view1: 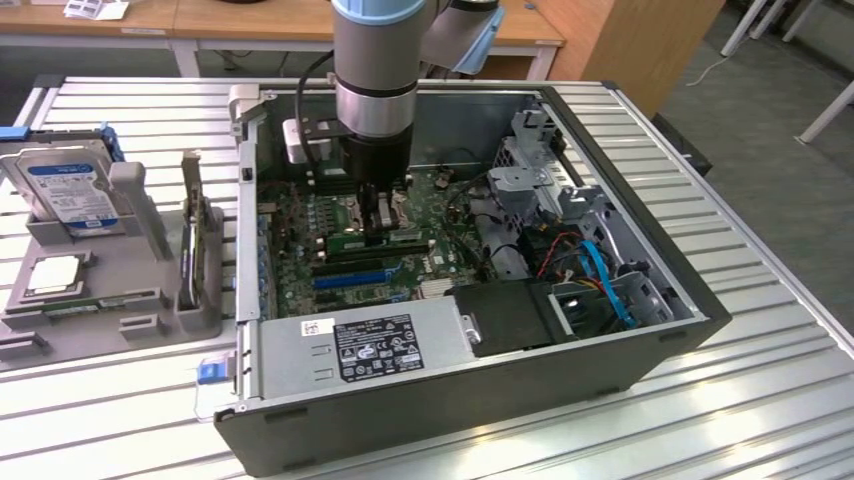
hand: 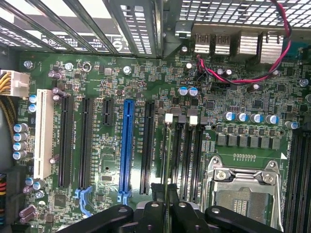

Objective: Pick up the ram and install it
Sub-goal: 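Insert the ram into the slot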

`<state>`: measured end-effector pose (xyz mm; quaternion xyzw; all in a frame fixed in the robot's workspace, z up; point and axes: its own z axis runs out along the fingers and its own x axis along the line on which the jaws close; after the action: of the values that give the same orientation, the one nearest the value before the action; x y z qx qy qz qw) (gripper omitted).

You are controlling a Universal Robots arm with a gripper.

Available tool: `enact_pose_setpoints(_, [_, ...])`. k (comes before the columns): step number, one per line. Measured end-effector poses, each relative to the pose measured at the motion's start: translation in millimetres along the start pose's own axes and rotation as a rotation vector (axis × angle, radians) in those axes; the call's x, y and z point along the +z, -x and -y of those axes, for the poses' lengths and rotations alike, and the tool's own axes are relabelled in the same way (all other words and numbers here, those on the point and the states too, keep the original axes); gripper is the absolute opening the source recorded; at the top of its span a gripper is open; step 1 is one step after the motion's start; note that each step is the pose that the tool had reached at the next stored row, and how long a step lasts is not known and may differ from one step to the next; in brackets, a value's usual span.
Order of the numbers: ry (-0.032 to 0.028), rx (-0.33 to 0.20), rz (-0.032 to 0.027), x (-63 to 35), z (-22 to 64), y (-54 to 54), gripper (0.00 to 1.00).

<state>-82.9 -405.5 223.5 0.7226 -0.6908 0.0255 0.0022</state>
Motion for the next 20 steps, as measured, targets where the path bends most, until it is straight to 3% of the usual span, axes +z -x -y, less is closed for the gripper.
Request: enact_pose_setpoints(20, [-0.0006,0.0,-0.001,1.0,-0.3,1.7,0.13])
